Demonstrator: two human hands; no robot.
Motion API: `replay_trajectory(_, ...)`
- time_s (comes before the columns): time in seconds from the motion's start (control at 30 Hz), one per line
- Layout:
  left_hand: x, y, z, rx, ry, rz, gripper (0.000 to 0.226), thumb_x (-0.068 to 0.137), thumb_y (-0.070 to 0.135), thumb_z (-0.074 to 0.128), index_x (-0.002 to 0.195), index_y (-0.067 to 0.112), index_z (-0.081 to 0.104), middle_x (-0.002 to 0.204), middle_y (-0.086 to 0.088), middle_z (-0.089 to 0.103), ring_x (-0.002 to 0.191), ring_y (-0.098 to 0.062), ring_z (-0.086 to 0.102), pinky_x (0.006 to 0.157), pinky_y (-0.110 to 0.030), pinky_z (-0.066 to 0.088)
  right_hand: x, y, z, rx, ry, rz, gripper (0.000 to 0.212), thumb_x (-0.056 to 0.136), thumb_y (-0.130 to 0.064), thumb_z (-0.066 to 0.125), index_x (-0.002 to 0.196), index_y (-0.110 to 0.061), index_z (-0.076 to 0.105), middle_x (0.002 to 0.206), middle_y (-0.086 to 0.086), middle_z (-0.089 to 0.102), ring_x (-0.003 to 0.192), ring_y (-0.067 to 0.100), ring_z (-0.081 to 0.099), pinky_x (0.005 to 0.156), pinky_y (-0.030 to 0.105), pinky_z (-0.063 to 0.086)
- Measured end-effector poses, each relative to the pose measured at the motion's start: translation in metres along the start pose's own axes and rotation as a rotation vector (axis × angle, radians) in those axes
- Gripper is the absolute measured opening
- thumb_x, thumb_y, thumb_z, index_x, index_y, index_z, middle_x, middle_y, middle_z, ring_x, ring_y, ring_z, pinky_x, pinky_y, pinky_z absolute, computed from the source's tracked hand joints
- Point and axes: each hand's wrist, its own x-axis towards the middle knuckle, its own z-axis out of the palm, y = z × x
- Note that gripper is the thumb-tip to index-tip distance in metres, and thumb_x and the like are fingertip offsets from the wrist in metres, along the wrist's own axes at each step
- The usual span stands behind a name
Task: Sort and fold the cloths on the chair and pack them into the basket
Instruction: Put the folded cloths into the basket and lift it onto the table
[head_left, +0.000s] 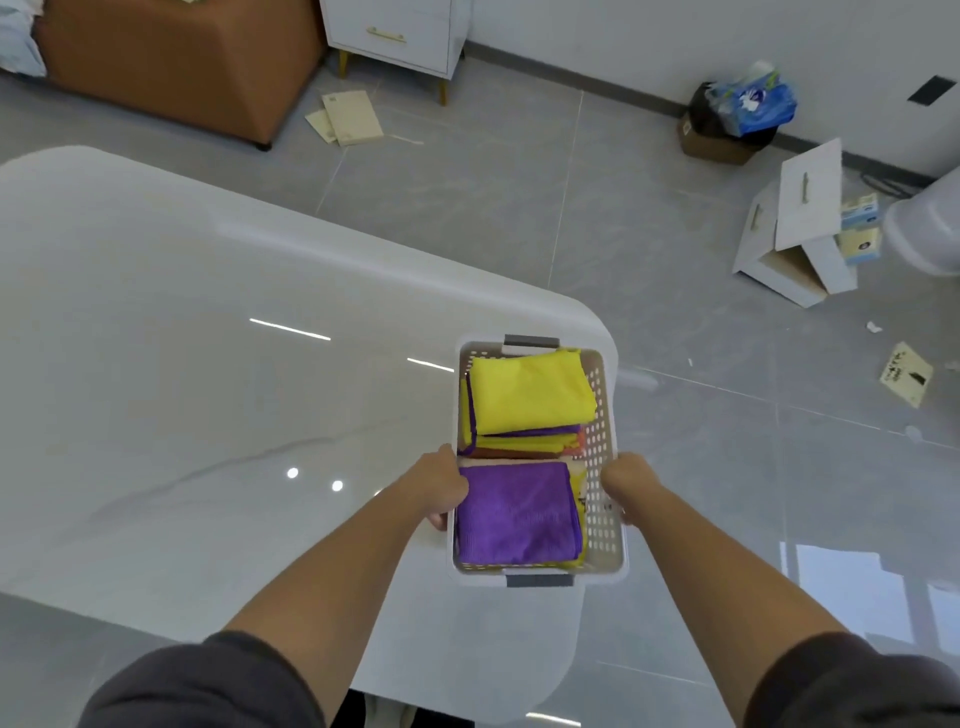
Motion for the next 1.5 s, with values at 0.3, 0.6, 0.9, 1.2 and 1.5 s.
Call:
replay_trajectory(0.3,0.002,0.023,0.005,0.097,0.025,-0.006,0.035,0.094,0.007,0.037,0.128,0.001,0.033,0.121,-0.023,0.050,0.091,-0.039,0.066,0.055,-0.033,0.053,0.001,0.020,-0.010,-0.061,-0.046,0.046,0.022,0.088,-0.003,0.044,0.101,0.004,0.061,0.099,0.026,0.067,0.090,0.040,0.067,0.076,0.054,0.056)
replay_trajectory(0.6,0.000,0.027,0.010,0.100,-0.063,-0.053,0.035,0.094,0.004,0.035,0.129,0.000,0.031,0.124,-0.025,0.045,0.084,-0.040,0.067,0.066,-0.038,0.056,-0.013,0.024,-0.019,-0.159,-0.094,0.033,0.015,0.091,-0.003,0.044,0.094,0.002,0.058,0.099,0.025,0.067,0.089,0.039,0.068,0.076,0.046,0.058)
replay_trajectory(0.9,-0.001,0.031,0.025,0.140,0.246,-0.006,0.060,0.092,0.010,0.045,0.143,0.006,0.013,0.129,-0.018,0.047,0.104,-0.032,0.056,0.081,-0.040,0.050,-0.019,0.021,-0.020,-0.131,-0.103,0.022,0.028,0.093,-0.008,0.047,0.120,-0.002,0.049,0.110,0.021,0.063,0.092,0.033,0.065,0.080,0.043,0.056)
replay_trajectory(1.2,0.011,0.044,0.044,0.925,0.434,0.437,0.074,0.095,0.025,0.044,0.151,0.019,-0.003,0.159,-0.009,-0.012,0.146,-0.027,-0.010,0.118,-0.049,0.000,-0.026,0.006,-0.012,-0.908,0.180,-0.646,0.081,0.094,-0.013,0.048,0.151,-0.026,-0.009,0.158,-0.001,-0.019,0.146,0.026,-0.014,0.117,0.049,0.006)
replay_trajectory(1.5,0.015,0.043,0.040,1.078,0.397,0.474,0.091,0.085,0.057,0.052,0.152,0.014,0.007,0.157,-0.019,-0.004,0.145,-0.033,-0.005,0.117,-0.047,-0.011,-0.023,0.000,0.001,-1.003,0.041,-0.576,0.078,0.094,-0.032,0.049,0.152,-0.020,-0.002,0.160,0.002,-0.009,0.147,0.024,-0.011,0.117,0.052,0.001)
